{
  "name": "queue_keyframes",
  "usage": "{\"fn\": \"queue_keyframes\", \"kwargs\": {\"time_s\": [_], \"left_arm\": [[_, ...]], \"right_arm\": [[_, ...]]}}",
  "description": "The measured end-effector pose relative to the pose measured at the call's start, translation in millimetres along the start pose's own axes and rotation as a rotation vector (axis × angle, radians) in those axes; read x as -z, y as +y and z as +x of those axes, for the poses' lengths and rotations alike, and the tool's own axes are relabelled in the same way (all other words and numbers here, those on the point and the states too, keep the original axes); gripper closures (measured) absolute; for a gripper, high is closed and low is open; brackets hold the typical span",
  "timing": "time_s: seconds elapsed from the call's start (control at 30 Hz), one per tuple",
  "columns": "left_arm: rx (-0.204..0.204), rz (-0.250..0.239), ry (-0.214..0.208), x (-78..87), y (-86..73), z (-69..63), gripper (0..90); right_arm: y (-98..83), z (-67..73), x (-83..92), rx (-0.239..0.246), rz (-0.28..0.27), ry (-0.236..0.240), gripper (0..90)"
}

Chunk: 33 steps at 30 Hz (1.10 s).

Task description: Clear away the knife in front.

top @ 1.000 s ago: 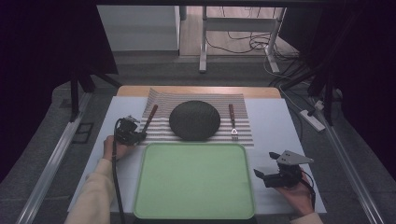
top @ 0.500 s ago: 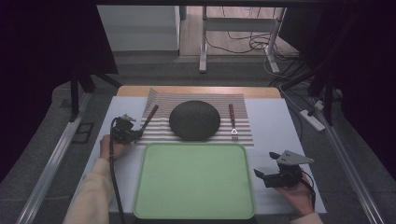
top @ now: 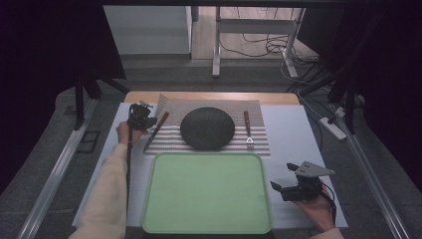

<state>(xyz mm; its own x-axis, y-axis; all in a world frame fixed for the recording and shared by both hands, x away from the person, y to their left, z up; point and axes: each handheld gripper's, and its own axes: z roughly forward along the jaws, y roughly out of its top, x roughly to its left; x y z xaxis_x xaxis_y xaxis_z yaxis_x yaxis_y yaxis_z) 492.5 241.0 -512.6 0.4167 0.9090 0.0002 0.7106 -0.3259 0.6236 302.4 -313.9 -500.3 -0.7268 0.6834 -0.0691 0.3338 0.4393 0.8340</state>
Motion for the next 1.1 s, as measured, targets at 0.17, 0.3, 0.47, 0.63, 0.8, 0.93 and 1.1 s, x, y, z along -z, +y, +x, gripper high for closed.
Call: {"fn": "queue_keyframes", "kwargs": {"time_s": [0.17,0.3,0.47,0.63,0.8,0.93,1.1], "left_arm": [[-0.018,0.039,0.008,-17.3,8.2,3.4,88.5],[-0.028,0.07,0.026,-26.3,11.2,4.6,88.6],[-0.034,0.079,0.024,-30.7,12.1,1.4,88.6],[-0.064,0.087,-0.015,-30.8,14.2,-10.8,88.6],[-0.092,0.085,-0.036,-30.7,14.1,-20.4,88.6],[-0.121,0.093,-0.049,-30.4,15.7,-27.0,88.6],[-0.144,0.099,-0.068,-31.3,18.2,-34.3,88.6]], "right_arm": [[-0.2,0.0,-0.2,-0.002,0.0,0.002,8.2],[-0.6,-0.2,0.6,-0.003,-0.001,0.003,8.2],[-0.9,0.0,0.8,-0.005,-0.002,0.002,8.2],[-1.0,0.0,0.8,-0.003,0.002,0.003,8.2],[-0.9,0.2,0.9,-0.004,-0.003,0.004,8.2],[-0.8,0.1,0.7,-0.003,0.001,0.004,8.2],[-0.9,0.1,0.7,-0.003,0.003,0.003,8.2]]}}
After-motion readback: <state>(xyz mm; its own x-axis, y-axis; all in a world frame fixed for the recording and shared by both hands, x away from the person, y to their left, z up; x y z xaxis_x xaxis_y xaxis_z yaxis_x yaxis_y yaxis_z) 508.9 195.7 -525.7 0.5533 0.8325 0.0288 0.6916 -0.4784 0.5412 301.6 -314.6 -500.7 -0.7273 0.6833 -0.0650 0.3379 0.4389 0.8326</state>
